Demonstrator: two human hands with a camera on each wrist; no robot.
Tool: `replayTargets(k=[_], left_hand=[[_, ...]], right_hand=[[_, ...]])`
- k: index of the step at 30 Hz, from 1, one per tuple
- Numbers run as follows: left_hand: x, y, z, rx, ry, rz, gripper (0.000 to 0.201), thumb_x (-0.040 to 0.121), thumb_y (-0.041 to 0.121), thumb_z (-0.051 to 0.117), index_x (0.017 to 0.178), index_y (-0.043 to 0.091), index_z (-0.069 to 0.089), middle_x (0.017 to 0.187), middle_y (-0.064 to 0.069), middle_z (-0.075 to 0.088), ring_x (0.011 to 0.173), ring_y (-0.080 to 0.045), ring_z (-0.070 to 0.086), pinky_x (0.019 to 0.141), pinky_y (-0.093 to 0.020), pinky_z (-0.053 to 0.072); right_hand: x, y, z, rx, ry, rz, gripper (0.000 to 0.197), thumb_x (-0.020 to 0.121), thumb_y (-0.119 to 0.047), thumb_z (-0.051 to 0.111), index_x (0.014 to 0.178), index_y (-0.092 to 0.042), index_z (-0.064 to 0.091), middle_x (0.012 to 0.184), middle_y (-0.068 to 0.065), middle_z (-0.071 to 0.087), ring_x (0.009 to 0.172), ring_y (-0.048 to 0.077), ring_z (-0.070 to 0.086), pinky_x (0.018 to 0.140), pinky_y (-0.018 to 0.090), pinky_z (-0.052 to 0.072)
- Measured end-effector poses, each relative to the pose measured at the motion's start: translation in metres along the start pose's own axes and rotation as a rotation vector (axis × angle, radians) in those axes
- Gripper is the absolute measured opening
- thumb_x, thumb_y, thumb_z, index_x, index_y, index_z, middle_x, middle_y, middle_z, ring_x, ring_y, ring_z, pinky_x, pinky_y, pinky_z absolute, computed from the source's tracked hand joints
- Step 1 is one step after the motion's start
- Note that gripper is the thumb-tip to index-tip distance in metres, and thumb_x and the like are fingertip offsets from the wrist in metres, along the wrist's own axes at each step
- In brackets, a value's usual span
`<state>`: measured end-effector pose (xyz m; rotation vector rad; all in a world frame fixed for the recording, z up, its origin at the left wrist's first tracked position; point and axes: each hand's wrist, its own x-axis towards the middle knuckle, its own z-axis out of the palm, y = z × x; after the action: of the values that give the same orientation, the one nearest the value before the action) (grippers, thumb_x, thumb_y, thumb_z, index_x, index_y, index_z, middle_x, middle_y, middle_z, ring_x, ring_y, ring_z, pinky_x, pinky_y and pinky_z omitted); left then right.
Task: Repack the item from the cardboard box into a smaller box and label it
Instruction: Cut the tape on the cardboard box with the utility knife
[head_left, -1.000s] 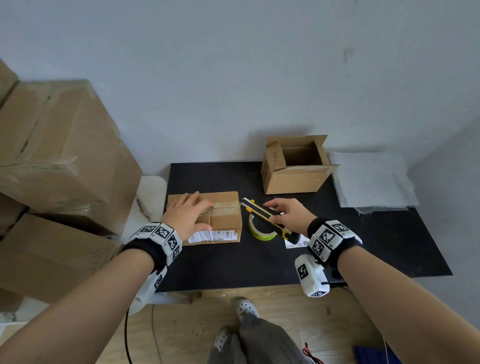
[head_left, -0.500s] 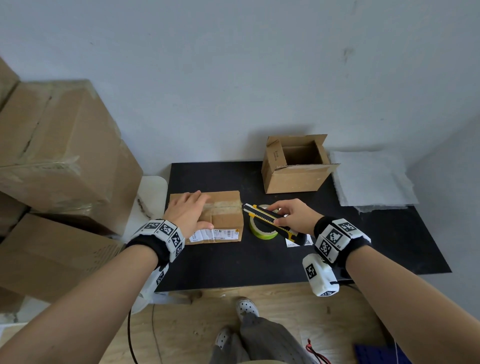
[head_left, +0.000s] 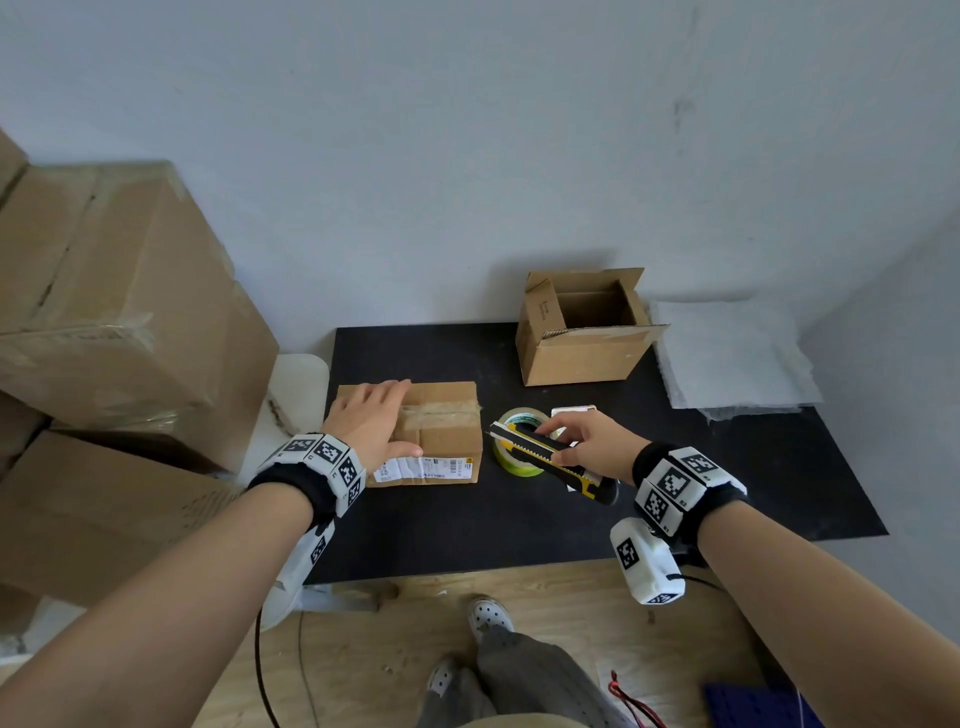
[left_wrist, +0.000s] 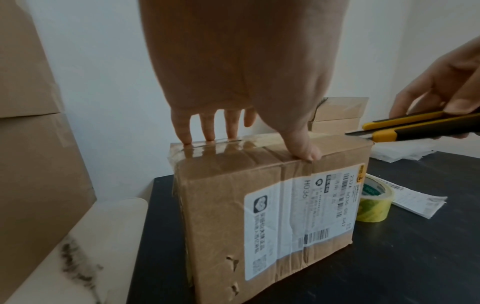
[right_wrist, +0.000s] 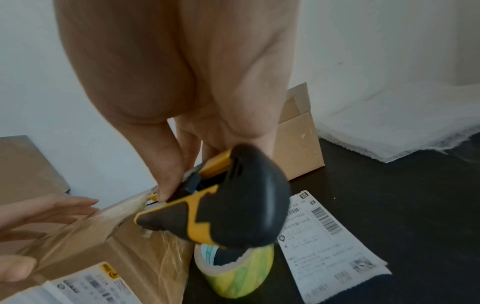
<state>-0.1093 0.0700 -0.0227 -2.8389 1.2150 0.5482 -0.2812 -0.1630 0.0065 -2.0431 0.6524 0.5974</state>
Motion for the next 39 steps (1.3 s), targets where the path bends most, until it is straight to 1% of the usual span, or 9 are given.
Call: replayTargets(k=[5, 9, 11, 14, 21, 26, 32, 35, 39], left_hand=[[0.003, -0.007, -0.002, 0.021, -0.048, 0.025, 0.094, 0.073, 0.065, 0.062, 0.146, 0.022, 0.021, 0.153, 0.005, 0.018, 0.139, -0.021, 0.019, 0.113, -0.044, 0.021], [-0.002, -0.008, 0.003, 0.056, -0.089, 0.018, 0.089, 0.071, 0.042, 0.069, 0.144, 0.025, 0.02, 0.154, 0.004, 0.011, 0.144, -0.027, 0.009, 0.116, -0.048, 0.011], [-0.004, -0.012, 0.003, 0.06, -0.086, 0.012, 0.083, 0.072, 0.037, 0.069, 0.14, 0.026, 0.023, 0.15, 0.003, 0.018, 0.141, -0.031, 0.018, 0.114, -0.049, 0.017], [-0.008, -0.015, -0.001, 0.116, -0.066, -0.032, 0.079, 0.073, 0.053, 0.065, 0.137, 0.026, 0.026, 0.139, -0.003, 0.032, 0.123, -0.031, 0.041, 0.102, -0.046, 0.034], [-0.014, -0.014, 0.003, -0.041, -0.045, -0.416, 0.077, 0.073, 0.068, 0.058, 0.132, 0.023, 0.035, 0.126, -0.014, 0.042, 0.111, -0.039, 0.05, 0.096, -0.05, 0.041], [-0.017, -0.001, 0.004, -0.048, -0.04, -0.439, 0.072, 0.079, 0.071, 0.045, 0.13, 0.02, 0.04, 0.124, -0.013, 0.043, 0.108, -0.037, 0.051, 0.094, -0.046, 0.042], [-0.026, 0.02, 0.004, -0.265, -0.034, -0.314, 0.05, 0.095, 0.052, 0.026, 0.131, 0.023, 0.046, 0.128, -0.015, 0.042, 0.105, -0.036, 0.055, 0.084, -0.04, 0.043], [-0.026, 0.021, -0.002, -0.181, 0.009, -0.243, 0.041, 0.096, 0.033, 0.034, 0.135, 0.024, 0.041, 0.127, -0.014, 0.045, 0.105, -0.034, 0.055, 0.081, -0.037, 0.043], [-0.019, 0.007, -0.016, 0.151, 0.05, -0.035, 0.088, 0.079, -0.002, 0.055, 0.145, 0.037, 0.013, 0.14, -0.016, 0.028, 0.117, -0.032, 0.044, 0.083, -0.038, 0.042]], right_hand=[[-0.003, 0.007, 0.001, 0.048, 0.059, 0.013, 0.041, 0.09, -0.01, 0.058, 0.128, -0.024, 0.05, 0.115, 0.006, 0.06, 0.089, 0.016, 0.06, 0.081, 0.031, 0.053], [-0.001, 0.005, 0.002, 0.056, 0.077, 0.009, 0.043, 0.09, -0.01, 0.058, 0.13, -0.023, 0.048, 0.109, 0.004, 0.058, 0.078, 0.011, 0.059, 0.059, 0.021, 0.05], [0.001, 0.003, 0.002, 0.059, 0.089, -0.002, 0.043, 0.09, -0.009, 0.058, 0.13, -0.022, 0.048, 0.11, 0.005, 0.06, 0.074, 0.009, 0.059, 0.05, 0.016, 0.047], [0.004, 0.0, 0.002, 0.058, 0.093, -0.009, 0.043, 0.091, -0.009, 0.057, 0.13, -0.022, 0.048, 0.114, 0.006, 0.059, 0.077, 0.01, 0.059, 0.054, 0.018, 0.046], [0.012, -0.004, 0.006, 0.09, 0.116, -0.024, 0.04, 0.09, -0.006, 0.057, 0.128, -0.02, 0.051, 0.094, -0.002, 0.061, 0.072, 0.009, 0.059, 0.05, 0.019, 0.043], [0.016, -0.008, 0.009, 0.089, 0.134, -0.045, 0.039, 0.091, -0.005, 0.056, 0.127, -0.016, 0.051, 0.084, -0.005, 0.058, 0.063, 0.006, 0.055, 0.039, 0.009, 0.04], [0.021, -0.011, 0.01, 0.088, 0.131, -0.056, 0.04, 0.09, -0.006, 0.057, 0.129, -0.014, 0.05, 0.083, -0.006, 0.057, 0.064, 0.007, 0.057, 0.04, 0.009, 0.041], [0.021, -0.009, 0.009, 0.084, 0.135, -0.055, 0.04, 0.091, -0.006, 0.057, 0.129, -0.013, 0.05, 0.083, -0.005, 0.058, 0.062, 0.006, 0.056, 0.04, 0.008, 0.04], [0.021, -0.003, 0.007, 0.096, 0.144, -0.033, 0.04, 0.091, -0.007, 0.057, 0.129, -0.015, 0.05, 0.085, -0.006, 0.057, 0.064, 0.007, 0.056, 0.042, 0.011, 0.042]])
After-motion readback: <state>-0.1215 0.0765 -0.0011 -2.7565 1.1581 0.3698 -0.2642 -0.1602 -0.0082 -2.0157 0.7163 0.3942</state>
